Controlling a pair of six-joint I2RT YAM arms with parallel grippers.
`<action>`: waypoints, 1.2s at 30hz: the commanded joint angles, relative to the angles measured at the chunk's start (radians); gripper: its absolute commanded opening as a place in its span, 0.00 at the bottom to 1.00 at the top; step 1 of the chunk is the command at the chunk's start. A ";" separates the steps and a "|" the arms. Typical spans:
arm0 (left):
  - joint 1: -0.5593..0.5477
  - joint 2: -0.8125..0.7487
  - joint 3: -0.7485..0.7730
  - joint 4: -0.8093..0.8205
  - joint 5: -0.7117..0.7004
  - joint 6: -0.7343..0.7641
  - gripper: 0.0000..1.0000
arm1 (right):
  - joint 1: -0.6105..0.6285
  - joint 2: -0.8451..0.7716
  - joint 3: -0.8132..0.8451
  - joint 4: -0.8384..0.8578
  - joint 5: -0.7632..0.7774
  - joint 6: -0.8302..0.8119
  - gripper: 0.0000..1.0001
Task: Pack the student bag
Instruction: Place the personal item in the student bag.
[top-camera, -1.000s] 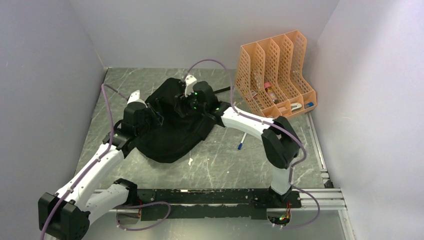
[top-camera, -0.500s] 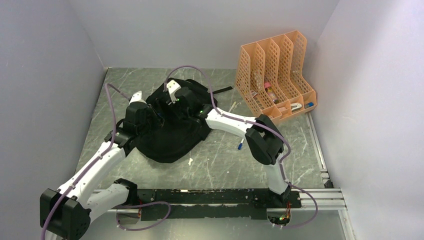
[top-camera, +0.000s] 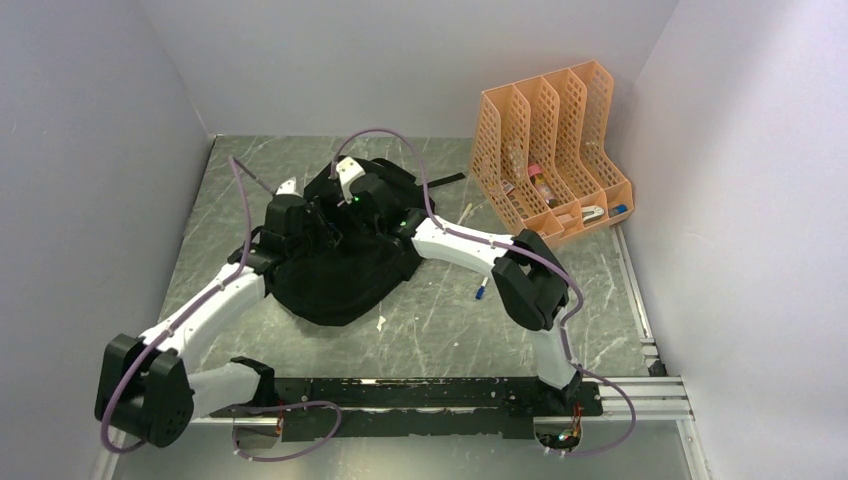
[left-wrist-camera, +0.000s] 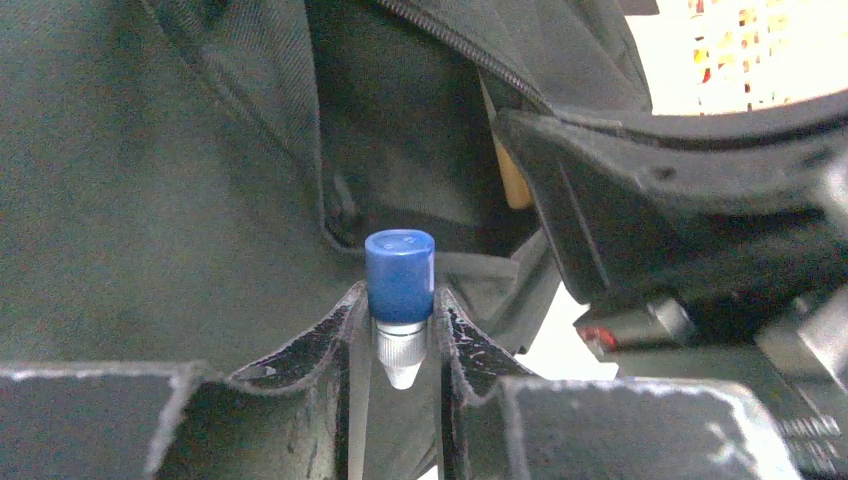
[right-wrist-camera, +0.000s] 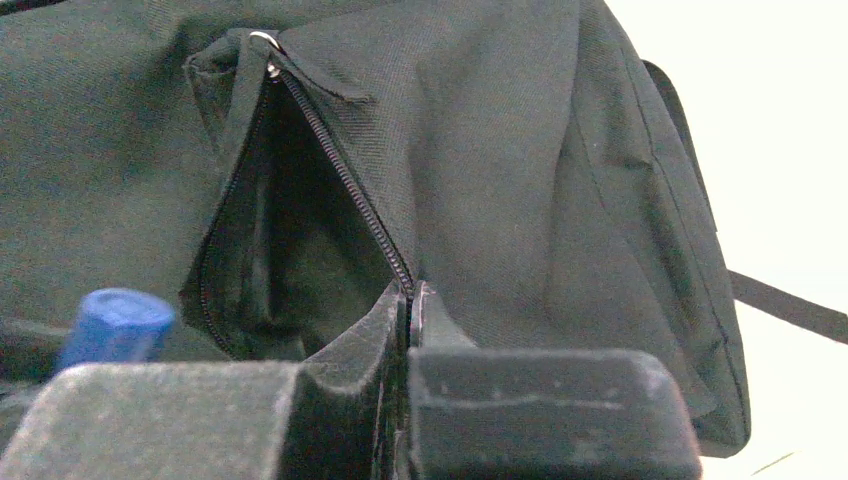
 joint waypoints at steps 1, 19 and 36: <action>0.025 0.079 0.050 0.130 0.060 -0.040 0.05 | -0.003 -0.062 -0.010 0.060 -0.031 0.059 0.00; 0.062 0.375 0.190 0.326 0.138 -0.058 0.32 | -0.028 -0.161 -0.121 0.167 -0.186 0.203 0.00; 0.066 0.259 0.161 0.222 0.122 -0.005 0.40 | -0.039 -0.194 -0.151 0.147 -0.182 0.238 0.00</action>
